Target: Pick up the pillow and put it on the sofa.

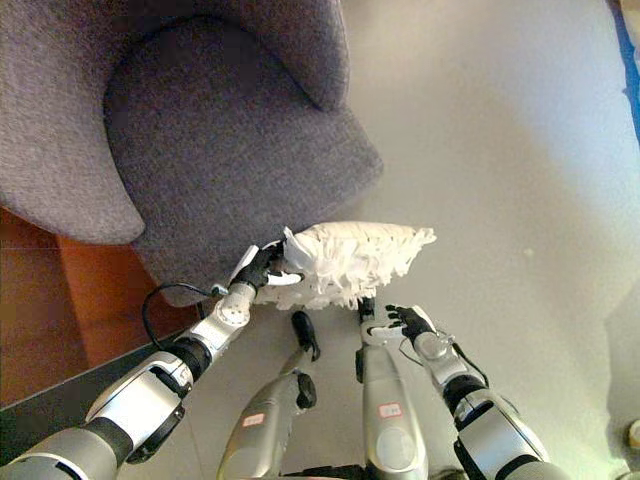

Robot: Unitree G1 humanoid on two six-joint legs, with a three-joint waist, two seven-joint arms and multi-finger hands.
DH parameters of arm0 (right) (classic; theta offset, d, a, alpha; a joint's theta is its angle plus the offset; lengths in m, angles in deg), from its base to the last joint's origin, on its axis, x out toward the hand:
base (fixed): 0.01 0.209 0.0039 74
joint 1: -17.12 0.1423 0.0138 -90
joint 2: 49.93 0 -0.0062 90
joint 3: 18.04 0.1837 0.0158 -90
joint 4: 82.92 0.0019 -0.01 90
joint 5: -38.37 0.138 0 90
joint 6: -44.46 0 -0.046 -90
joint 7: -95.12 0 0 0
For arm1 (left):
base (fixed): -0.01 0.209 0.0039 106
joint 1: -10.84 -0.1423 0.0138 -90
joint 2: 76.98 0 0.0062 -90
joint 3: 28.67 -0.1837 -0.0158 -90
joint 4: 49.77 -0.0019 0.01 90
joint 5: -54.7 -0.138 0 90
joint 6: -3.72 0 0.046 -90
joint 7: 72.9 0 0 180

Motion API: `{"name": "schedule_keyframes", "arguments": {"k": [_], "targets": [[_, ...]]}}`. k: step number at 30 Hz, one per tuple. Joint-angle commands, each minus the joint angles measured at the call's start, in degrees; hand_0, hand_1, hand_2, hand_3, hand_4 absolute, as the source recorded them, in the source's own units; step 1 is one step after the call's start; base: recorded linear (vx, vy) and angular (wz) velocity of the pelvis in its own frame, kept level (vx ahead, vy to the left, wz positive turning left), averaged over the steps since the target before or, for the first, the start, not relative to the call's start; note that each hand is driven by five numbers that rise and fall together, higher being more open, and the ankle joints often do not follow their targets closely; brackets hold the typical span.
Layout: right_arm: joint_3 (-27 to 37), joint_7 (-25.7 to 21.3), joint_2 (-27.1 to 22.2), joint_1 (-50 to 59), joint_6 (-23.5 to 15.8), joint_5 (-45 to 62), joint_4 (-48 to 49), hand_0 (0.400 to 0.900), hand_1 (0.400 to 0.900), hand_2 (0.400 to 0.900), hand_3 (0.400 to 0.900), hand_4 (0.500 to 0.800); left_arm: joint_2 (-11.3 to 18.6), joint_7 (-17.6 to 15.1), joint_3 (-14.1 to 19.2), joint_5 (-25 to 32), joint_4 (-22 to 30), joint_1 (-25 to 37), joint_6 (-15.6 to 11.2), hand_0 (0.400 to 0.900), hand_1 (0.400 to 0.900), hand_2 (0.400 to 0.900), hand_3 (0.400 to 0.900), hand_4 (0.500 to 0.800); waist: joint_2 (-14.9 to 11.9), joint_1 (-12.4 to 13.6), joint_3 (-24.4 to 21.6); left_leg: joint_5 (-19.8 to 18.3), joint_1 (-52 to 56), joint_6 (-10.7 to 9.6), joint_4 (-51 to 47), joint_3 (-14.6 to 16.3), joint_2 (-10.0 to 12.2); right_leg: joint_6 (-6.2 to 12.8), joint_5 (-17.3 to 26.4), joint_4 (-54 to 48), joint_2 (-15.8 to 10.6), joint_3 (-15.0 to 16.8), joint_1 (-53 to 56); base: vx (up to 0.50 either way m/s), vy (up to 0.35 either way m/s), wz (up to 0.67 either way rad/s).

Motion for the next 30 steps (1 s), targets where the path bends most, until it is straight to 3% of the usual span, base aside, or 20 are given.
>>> {"name": "schedule_keyframes", "arguments": {"k": [1, 14, 15, 17, 18, 19, 21, 30], "targets": [[-1.35, -1.23, -0.14, 1.01, -0.22, 2.26, 3.08, 0.9, 0.9, 0.9, 0.9, 0.8, 2.61, -3.01, 0.99, 1.91, -0.17, 5.18, -2.24, 0.9, 0.9, 0.9, 0.9, 0.8, -1.79, -1.11, 0.27, 1.08, -7.79, -4.71, 6.14, 1.15, 3.97, 6.31, -3.21, 5.26, -2.78, 0.82, -4.88, -0.03, -0.038, -0.01], [-2.53, -4.48, -0.15, 1.97, -0.63, 5.83, 8.65, 0.9, 0.9, 0.9, 0.9, 0.8, 2.09, -5.42, 1.71, 1.96, -2.28, 10.99, -0.53, 0.9, 0.9, 0.9, 0.9, 0.8, -3.21, -2.07, 0.27, 2.25, -14.14, -5.52, 7.02, 1.23, 4.9, 6.73, -2.28, 6.31, -2.28, 0.85, -11.18, -0.02, -0.047, 0.01], [-2.52, -4.53, -0.15, 1.93, -0.57, 5.84, 8.83, 0.9, 0.9, 0.9, 0.9, 0.8, 2.04, -5.56, 1.71, 1.73, -2.56, 11.15, -0.56, 0.857, 0.857, 0.857, 0.857, 0.774, -3.26, -2.17, 0.27, 2.26, -14.36, -5.55, 7.08, 1.19, 4.94, 6.73, -2.26, 6.33, -2.27, 0.9, -11.38, 0.0, 0.0, 0.0], [-2.55, -4.51, -0.21, 1.96, -0.7, 6.03, 8.76, 0.9, 0.9, 0.9, 0.9, 0.8, 1.99, -5.76, 1.59, 1.68, -2.94, 11.44, -0.77, 0.831, 0.831, 0.831, 0.831, 0.759, -3.31, -2.28, 0.27, 2.31, -14.75, -5.62, 7.22, 1.12, 5.02, 6.76, -2.14, 6.46, -2.25, 0.98, -11.84, 0.0, 0.0, 0.0], [-2.5, -4.41, -0.21, 2.01, -0.75, 5.99, 8.66, 0.9, 0.9, 0.9, 0.9, 0.8, 1.96, -5.79, 1.6, 1.61, -3.03, 11.61, -0.76, 0.714, 0.714, 0.714, 0.714, 0.688, -3.34, -2.32, 0.27, 2.3, -14.86, -5.61, 7.28, 1.1, 5.0, 6.77, -2.11, 6.51, -2.22, 1.0, -11.97, 0.0, 0.0, 0.0], [-2.55, -4.49, -0.24, 1.92, -0.8, 6.01, 8.81, 0.9, 0.9, 0.9, 0.9, 0.8, 2.1, -5.72, 1.59, 1.42, -2.97, 11.81, -0.69, 0.649, 0.649, 0.649, 0.649, 0.649, -3.36, -2.35, 0.27, 2.3, -15.11, -5.64, 7.44, 1.12, 5.05, 6.79, -2.05, 6.57, -2.23, 1.02, -12.2, 0.0, 0.0, 0.0], [-2.51, -4.53, -0.25, 1.74, -1.09, 5.89, 8.85, 0.9, 0.9, 0.9, 0.9, 0.8, 2.25, -5.23, 1.6, 1.26, -3.27, 12.21, -0.98, 0.4, 0.4, 0.4, 0.4, 0.5, -3.48, -2.46, 0.27, 2.31, -15.5, -5.69, 7.77, 1.15, 5.12, 6.85, -1.87, 6.54, -2.37, 1.04, -12.44, 0.0, 0.0, 0.0], [-2.62, -4.85, -0.47, 0.76, -1.12, 6.0, 10.02, 0.9, 0.9, 0.9, 0.9, 0.8, 3.27, -4.57, 1.16, 1.82, -3.03, 13.2, -0.65, 0.4, 0.4, 0.4, 0.4, 0.5, -3.6, -2.68, 0.27, 2.23, -15.44, -5.6, 7.68, 0.99, 5.08, 6.9, -1.61, 6.29, -2.59, 0.99, -12.41, 0.0, 0.0, 0.0]]}}
